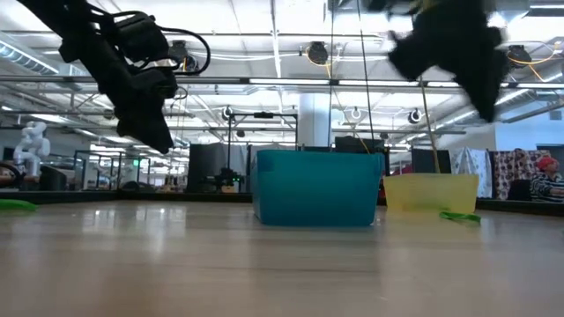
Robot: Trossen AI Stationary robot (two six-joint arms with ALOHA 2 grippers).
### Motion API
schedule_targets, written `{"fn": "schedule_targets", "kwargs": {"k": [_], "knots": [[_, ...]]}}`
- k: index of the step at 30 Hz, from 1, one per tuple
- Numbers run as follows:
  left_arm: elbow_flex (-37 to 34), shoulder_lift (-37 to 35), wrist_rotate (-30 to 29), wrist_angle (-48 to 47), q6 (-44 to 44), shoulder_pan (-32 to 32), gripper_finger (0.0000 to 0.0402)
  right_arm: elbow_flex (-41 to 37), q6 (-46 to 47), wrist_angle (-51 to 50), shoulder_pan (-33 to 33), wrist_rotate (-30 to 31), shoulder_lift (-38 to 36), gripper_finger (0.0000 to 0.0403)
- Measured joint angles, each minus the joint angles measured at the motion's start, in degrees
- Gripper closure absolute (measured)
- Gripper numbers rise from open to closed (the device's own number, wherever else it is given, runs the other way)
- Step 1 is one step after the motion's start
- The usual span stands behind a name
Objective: Sort rubber bands into baskets
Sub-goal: Put the green rubber band into the yellow bin
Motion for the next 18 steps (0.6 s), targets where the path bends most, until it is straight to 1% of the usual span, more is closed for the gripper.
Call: {"fn": "schedule_targets", "kwargs": {"k": [5, 10, 12, 14, 18], "knots": [[0.00, 2.09, 0.19, 3.88, 0.08, -0.09, 0.0231, -3.73, 13.68, 2.46, 11.66, -1.01, 0.00, 0.0248], [0.00, 4.62, 0.74, 6.24, 2.01, -0.09, 0.0231, -8.02, 25.80, 8.23, 21.48, -6.70, 0.00, 0.0248], [0.00, 5.77, 1.42, 6.56, 3.07, -0.09, 0.0231, -9.54, 30.41, 10.66, 24.53, -9.01, 0.00, 0.0248], [0.00, 6.99, 1.74, 6.61, 3.13, -0.11, 0.0231, -10.65, 34.25, 12.72, 27.19, -10.10, 0.02, 0.0248], [0.00, 9.60, 1.76, 7.09, 4.06, -0.09, 0.0231, -12.58, 37.62, 17.44, 31.32, -10.16, 0.02, 0.0248]]}}
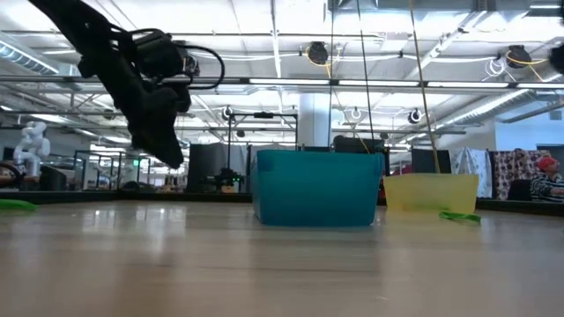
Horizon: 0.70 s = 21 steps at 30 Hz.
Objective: Sort rubber bands into baskets
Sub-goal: Put the green rubber band into the yellow bin
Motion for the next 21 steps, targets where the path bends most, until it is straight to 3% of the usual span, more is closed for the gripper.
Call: {"fn": "schedule_targets", "kwargs": {"k": [6, 14, 21], "knots": [[0.00, 3.47, 0.01, 0.90, 0.05, 0.00, 0.0231, -4.17, 1.45, 4.12, 3.77, 0.11, 0.00, 0.0248], [0.00, 6.15, 0.16, 0.87, -0.02, -0.83, 0.0231, -11.23, 1.57, 16.96, 5.09, 0.15, 0.00, 0.0248], [0.00, 6.81, 0.19, 3.22, -1.16, -2.93, 0.0231, -15.83, 6.00, 17.57, 5.06, 0.00, -0.07, 0.0248]]}}
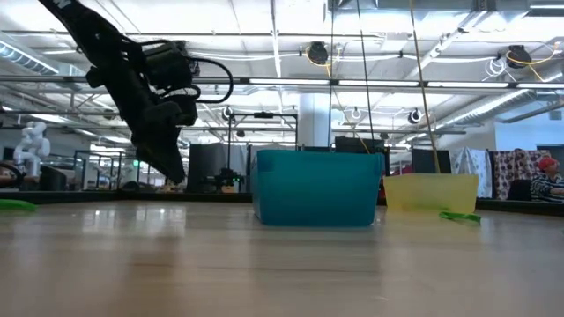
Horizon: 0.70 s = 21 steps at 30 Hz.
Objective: Sort rubber bands into baskets
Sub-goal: Put the green rubber band into the yellow bin
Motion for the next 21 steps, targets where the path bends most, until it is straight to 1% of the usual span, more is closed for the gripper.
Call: {"fn": "schedule_targets", "kwargs": {"k": [2, 4, 6, 9, 10, 14, 17, 19, 21], "knots": [[0.00, 0.00, 0.01, 1.73, -0.40, -0.60, 0.0231, -0.14, -0.25, 0.23, 0.00, 0.27, -0.02, 0.0257], [0.00, 0.00, 0.00, 3.15, -0.41, -1.25, 0.0231, -0.17, -1.27, 1.61, 0.02, 0.94, -0.04, 0.0277], [0.00, 0.00, 0.02, 4.25, -0.52, -1.73, 0.0231, -0.23, -3.24, 3.41, 0.02, 1.11, -0.04, 0.0311], [0.00, 0.00, 0.02, 5.40, -1.84, -2.33, 0.0231, -0.23, -4.77, 5.63, -0.11, 1.06, -0.02, 0.0380], [0.00, 0.00, 0.02, 5.62, -1.92, -2.44, 0.0231, 0.07, -4.99, 5.55, -0.12, 1.17, 0.02, 0.0390], [0.00, 0.00, 0.01, 6.84, -2.43, -2.73, 0.0231, 2.97, -5.13, 1.23, -2.00, 1.67, 0.00, 0.0393], [0.00, 0.00, 0.00, 8.48, -3.44, -2.72, 0.0231, 6.47, -8.68, -3.96, -5.00, 2.15, -0.62, 0.0400], [-0.01, 0.00, 0.00, 9.80, -3.47, -2.73, 0.0231, 9.36, -11.33, -9.54, -7.06, 3.97, -1.02, 0.0399], [-0.01, 0.00, 0.00, 11.43, -4.10, -2.73, 0.0231, 12.19, -13.64, -16.25, -9.50, 7.17, -1.05, 0.0400]]}}
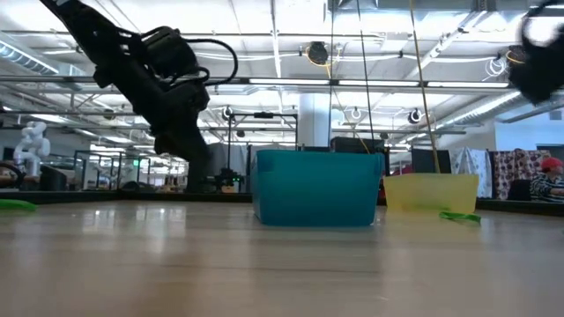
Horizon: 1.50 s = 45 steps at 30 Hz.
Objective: Sort rubber bands into baskets
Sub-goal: Put the green rubber band into the yellow bin
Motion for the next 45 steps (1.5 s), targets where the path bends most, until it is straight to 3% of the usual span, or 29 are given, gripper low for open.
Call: {"fn": "schedule_targets", "kwargs": {"k": [10, 21, 31, 37, 45], "knots": [[0.01, 0.00, 0.04, 5.10, -3.85, 0.00, 0.0231, 9.11, -16.38, -22.98, -16.36, 19.97, -0.04, 0.0402], [0.00, 0.00, 3.29, 3.98, -8.36, -0.14, 0.0231, 9.16, -45.67, -23.26, -47.62, 34.06, -0.09, 0.0403], [0.01, 0.00, 3.90, -1.71, -13.77, -3.74, 0.0231, 9.15, -66.34, -8.31, -69.07, 34.91, -0.28, 0.0403], [-0.01, 0.00, 3.78, -1.96, -18.21, -5.66, 0.0231, 9.16, -75.45, -2.04, -75.65, 34.58, -0.25, 0.0387], [-0.01, 0.00, 1.32, -1.96, -22.77, -6.29, 0.0231, 9.14, -83.02, -0.77, -80.80, 34.55, 0.04, 0.0334]]}}
